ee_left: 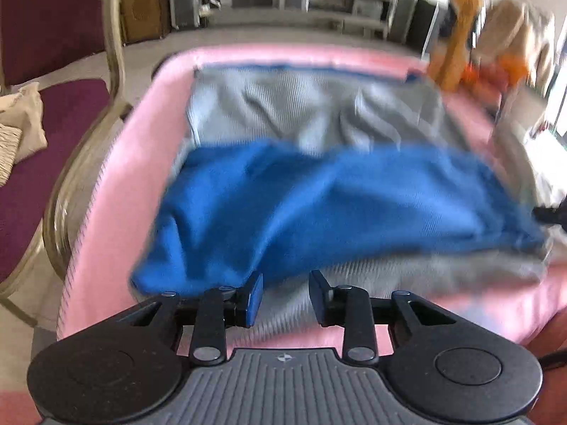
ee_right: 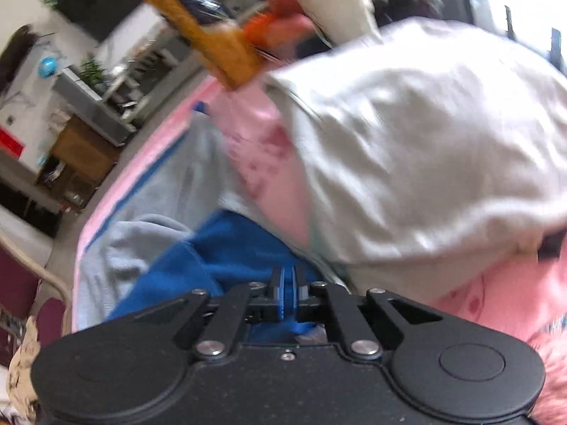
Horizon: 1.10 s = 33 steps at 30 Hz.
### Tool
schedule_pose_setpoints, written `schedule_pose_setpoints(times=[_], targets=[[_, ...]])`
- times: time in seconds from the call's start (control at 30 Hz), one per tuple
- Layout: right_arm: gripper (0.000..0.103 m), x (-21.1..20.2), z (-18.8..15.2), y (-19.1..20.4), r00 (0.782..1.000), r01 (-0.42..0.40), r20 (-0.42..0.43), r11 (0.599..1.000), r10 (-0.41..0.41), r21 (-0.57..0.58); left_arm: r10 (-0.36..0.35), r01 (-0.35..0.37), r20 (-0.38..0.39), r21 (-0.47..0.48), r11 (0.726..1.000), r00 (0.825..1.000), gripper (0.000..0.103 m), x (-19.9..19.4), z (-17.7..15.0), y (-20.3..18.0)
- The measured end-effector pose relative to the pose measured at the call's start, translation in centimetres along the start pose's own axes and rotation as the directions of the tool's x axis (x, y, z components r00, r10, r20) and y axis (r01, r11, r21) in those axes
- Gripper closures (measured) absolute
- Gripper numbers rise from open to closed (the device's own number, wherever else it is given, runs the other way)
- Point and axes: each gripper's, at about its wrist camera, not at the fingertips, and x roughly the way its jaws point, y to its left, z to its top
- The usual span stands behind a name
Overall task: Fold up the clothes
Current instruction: 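Open both grippers and move them to the blue trim edge, then grasp the blue trim edge with the right gripper while the left gripper grasps it too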
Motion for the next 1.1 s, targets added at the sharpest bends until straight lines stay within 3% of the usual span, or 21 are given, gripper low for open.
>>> schedule_pose_setpoints(times=[0.13, 0.37, 0.43, 0.53, 0.73, 0.9, 1.0, 1.1], targets=[[0.095, -2.2, 3.0, 3.9, 0.993, -0.108, 0.031, 0.990, 0.111, -0.086, -0.012, 0.018, 0.101, -0.049, 0.999, 0.995, 0.072, -1.6, 3.5, 2.0], [0.089, -0.8, 8.7, 11.0, 0.981, -0.148, 0.080, 0.951, 0.176, -0.271, 0.044, -0.038, 0.186, -0.034, 0.999, 0.982, 0.074, 1.7, 10.9, 3.9], [0.086, 1.3, 10.3, 11.9, 0.984, -0.128, 0.086, 0.952, 0.157, -0.280, 0.051, -0.045, 0.175, -0.041, 0.998, 0.983, 0.077, 4.2, 12.7, 4.2], [0.073, 5.4, 12.5, 12.3, 0.990, -0.095, 0.077, 0.960, 0.119, -0.263, 0.076, -0.073, 0.146, -0.026, 0.997, 0.986, 0.078, 8.4, 14.5, 4.4], [0.073, 14.3, 16.0, 11.6, 0.999, 0.016, 0.036, 0.970, -0.008, -0.241, 0.131, -0.133, 0.026, 0.065, 0.989, 0.991, 0.077, 15.5, 14.8, 5.2], [0.073, 20.1, 17.1, 10.3, 0.998, -0.012, -0.056, 0.982, 0.001, -0.188, 0.127, -0.126, -0.023, 0.052, 0.991, 0.992, 0.074, 16.7, 14.4, 6.6], [0.073, 22.2, 16.4, 10.2, 0.996, 0.014, -0.081, 0.978, -0.031, -0.206, 0.118, -0.118, -0.025, 0.013, 0.993, 0.993, 0.070, 16.6, 14.3, 7.3], [0.085, 21.9, 14.8, 12.0, 0.997, 0.067, -0.004, 0.940, -0.072, -0.335, 0.123, -0.124, -0.033, -0.028, 0.992, 0.992, 0.070, 16.6, 14.5, 7.7]])
